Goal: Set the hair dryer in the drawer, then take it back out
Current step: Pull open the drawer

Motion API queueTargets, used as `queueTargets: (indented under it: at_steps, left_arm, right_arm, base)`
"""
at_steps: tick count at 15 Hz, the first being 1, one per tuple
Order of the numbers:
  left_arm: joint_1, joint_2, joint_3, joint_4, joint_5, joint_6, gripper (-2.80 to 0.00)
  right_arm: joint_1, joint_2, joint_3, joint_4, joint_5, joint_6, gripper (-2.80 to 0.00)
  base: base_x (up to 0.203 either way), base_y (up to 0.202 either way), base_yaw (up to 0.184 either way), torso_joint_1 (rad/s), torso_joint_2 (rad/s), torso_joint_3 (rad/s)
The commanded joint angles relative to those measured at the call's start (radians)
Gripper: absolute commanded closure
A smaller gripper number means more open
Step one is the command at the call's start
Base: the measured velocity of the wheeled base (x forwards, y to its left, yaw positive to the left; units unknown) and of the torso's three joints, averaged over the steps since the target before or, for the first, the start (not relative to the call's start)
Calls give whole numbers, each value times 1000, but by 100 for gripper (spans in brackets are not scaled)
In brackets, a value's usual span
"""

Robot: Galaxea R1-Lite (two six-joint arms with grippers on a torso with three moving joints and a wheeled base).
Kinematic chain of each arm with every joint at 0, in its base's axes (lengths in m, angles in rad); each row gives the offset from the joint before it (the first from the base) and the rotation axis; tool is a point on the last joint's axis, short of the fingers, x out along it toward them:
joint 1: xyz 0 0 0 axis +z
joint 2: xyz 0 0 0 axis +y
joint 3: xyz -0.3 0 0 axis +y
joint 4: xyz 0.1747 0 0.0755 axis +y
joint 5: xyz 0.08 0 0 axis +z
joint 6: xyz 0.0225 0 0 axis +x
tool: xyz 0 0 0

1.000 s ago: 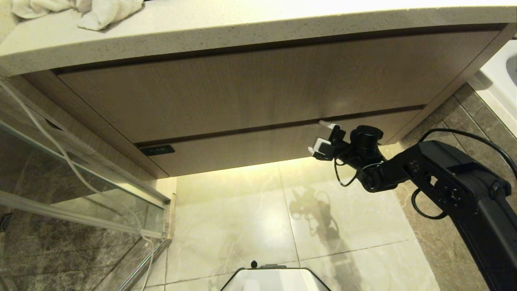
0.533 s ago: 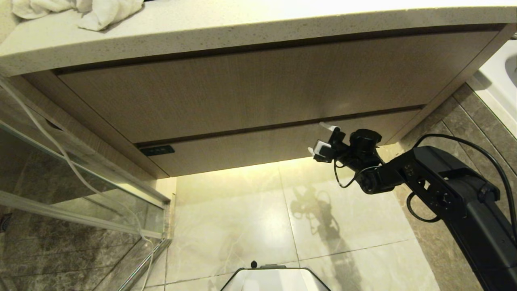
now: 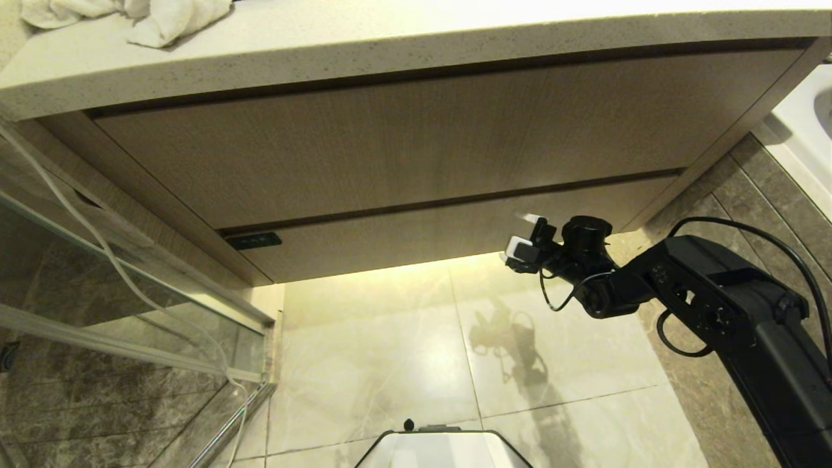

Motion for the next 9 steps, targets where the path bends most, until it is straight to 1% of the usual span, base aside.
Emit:
queueTargets:
  at_steps: [1,5,9]
  left_arm:
    - [1,0,0,0,0,0,0]
    - [1,0,0,0,0,0,0]
    - [1,0,0,0,0,0,0]
  right_arm:
    - [-3,-36,23,3,5,-7,-280]
    - [-2,-114,70,2,14,-13,-280]
    - [-1,-106,23,-13,18,-11,-280]
  base:
    - [0,0,0,0,0,0]
    - [0,0,0,0,0,0]
    - [0,0,0,0,0,0]
